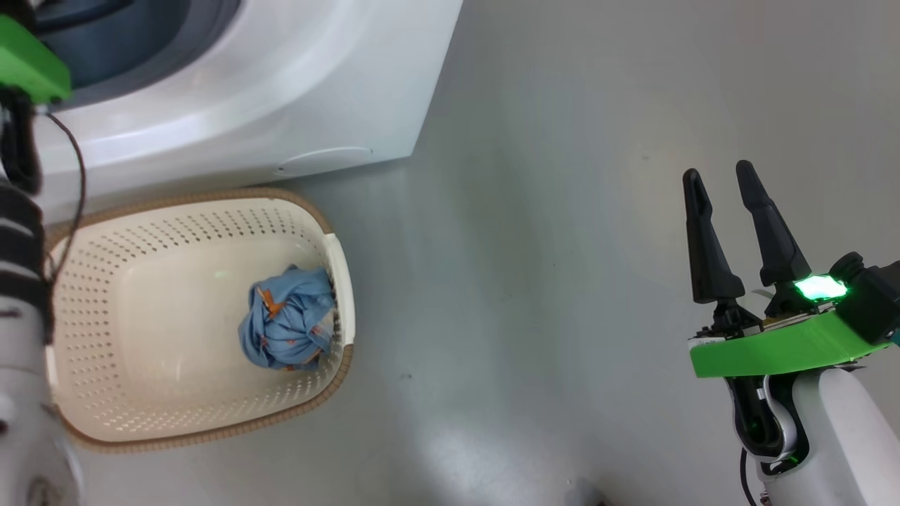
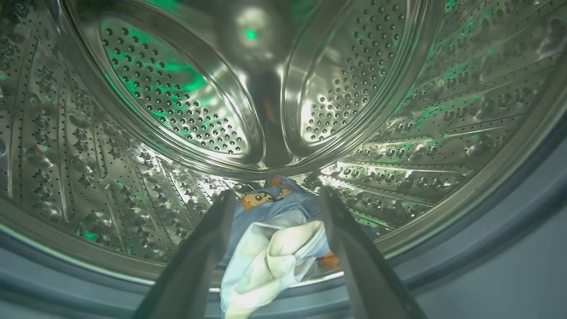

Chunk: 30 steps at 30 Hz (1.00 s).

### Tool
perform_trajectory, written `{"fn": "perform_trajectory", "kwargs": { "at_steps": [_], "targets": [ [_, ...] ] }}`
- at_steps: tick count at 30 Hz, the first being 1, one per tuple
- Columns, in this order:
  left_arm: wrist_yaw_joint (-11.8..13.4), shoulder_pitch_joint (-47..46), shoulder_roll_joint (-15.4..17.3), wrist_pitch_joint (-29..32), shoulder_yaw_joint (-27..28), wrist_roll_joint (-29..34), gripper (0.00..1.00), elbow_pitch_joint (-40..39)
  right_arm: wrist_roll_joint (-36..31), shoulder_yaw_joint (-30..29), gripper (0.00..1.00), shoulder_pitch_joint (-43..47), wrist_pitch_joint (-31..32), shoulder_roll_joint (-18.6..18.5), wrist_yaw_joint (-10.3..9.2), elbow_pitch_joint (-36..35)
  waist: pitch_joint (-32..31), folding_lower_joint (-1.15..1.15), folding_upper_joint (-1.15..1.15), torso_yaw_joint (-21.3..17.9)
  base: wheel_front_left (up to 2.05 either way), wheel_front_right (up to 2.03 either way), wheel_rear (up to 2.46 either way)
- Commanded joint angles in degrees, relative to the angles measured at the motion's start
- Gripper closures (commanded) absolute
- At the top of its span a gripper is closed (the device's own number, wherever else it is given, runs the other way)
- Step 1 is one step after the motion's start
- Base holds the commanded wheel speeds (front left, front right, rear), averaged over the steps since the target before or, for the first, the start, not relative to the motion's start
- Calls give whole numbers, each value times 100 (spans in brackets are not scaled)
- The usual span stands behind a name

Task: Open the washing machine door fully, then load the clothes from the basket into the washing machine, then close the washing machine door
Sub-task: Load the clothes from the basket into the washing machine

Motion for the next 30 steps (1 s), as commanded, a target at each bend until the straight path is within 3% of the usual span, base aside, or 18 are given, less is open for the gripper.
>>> {"fn": "perform_trajectory", "kwargs": {
  "at_steps": [1,19,30],
  "targets": [
    [-26,272,184,-34,46,-31,0,-261,3,83,0,125,-45,-101,31,-101,-118,0,0,52,0,0,0],
    [-134,2999,-566,-35,438,-59,0,-2412,-87,-7,0,508,-45,-472,31,64,-1192,0,0,527,0,0,0],
    [-174,4345,-818,-36,514,163,0,-3373,-107,-113,0,804,-45,-646,31,152,-1697,0,0,756,0,0,0]
  ]
}}
